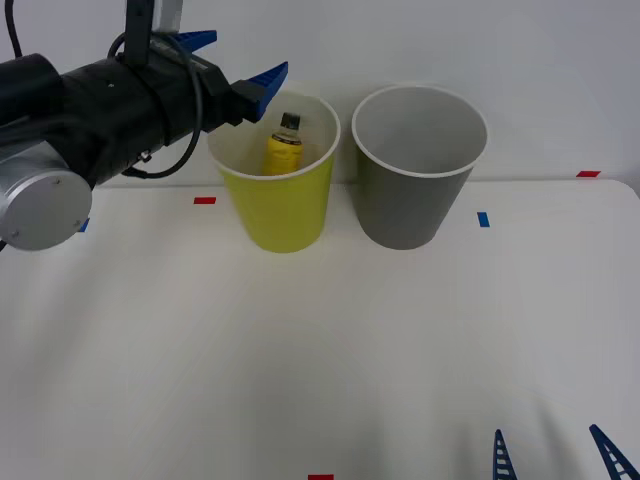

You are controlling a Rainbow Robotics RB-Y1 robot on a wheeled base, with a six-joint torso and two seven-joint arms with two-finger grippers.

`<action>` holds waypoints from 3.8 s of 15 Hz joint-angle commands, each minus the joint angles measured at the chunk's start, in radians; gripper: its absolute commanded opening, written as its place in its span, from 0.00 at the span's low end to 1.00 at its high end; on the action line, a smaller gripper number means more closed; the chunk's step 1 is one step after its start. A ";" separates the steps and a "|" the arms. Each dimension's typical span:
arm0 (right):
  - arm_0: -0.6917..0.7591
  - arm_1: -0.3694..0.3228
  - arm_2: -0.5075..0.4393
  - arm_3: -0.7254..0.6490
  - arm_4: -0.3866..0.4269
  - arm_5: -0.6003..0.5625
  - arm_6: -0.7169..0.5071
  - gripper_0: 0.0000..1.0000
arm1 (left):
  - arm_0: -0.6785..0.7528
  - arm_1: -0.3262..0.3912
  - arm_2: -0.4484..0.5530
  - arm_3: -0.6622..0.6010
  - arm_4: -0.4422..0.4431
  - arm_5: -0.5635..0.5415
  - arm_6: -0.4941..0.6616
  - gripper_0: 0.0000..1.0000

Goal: Put cans in the gray bin and PET bottles in the light green bin.

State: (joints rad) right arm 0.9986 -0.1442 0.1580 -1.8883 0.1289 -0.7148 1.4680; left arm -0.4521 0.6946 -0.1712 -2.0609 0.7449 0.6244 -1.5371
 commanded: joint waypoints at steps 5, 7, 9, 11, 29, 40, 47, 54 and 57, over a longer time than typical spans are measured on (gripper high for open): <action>0.000 0.000 0.000 0.000 0.000 0.000 0.000 1.00 | 0.438 0.011 0.140 -0.323 -0.002 0.000 -0.005 1.00; 0.000 0.000 0.000 0.000 0.000 0.000 0.000 1.00 | 0.553 0.010 0.167 -0.384 -0.004 -0.005 -0.009 1.00; 0.000 0.000 0.000 0.000 0.000 0.000 0.000 1.00 | 0.694 0.006 0.182 -0.429 -0.004 -0.061 -0.011 1.00; 0.000 0.000 0.000 0.000 0.000 0.000 0.000 1.00 | 0.814 -0.035 0.183 -0.456 -0.013 -0.130 -0.021 1.00; 0.000 0.000 0.000 0.000 0.000 0.000 0.000 1.00 | 1.093 -0.135 -0.051 -0.068 0.013 -0.833 -0.353 1.00; 0.000 0.000 0.000 0.000 0.000 0.000 0.000 1.00 | 1.316 -0.170 -0.108 0.208 -0.369 -1.347 0.028 1.00; 0.000 0.000 0.000 0.000 0.000 0.000 0.000 1.00 | 1.386 -0.171 -0.122 0.251 -0.409 -1.401 0.006 1.00; 0.000 0.000 0.000 0.000 0.000 0.000 0.000 1.00 | 1.388 -0.171 -0.125 0.251 -0.411 -1.401 0.000 1.00; 0.000 0.000 0.000 0.000 0.000 0.000 0.000 1.00 | 1.388 -0.171 -0.125 0.251 -0.411 -1.401 0.000 1.00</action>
State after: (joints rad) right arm 0.9986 -0.1442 0.1580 -1.8883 0.1289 -0.7148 1.4680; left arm 0.9357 0.5231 -0.2961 -1.8101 0.3343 -0.7764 -1.5370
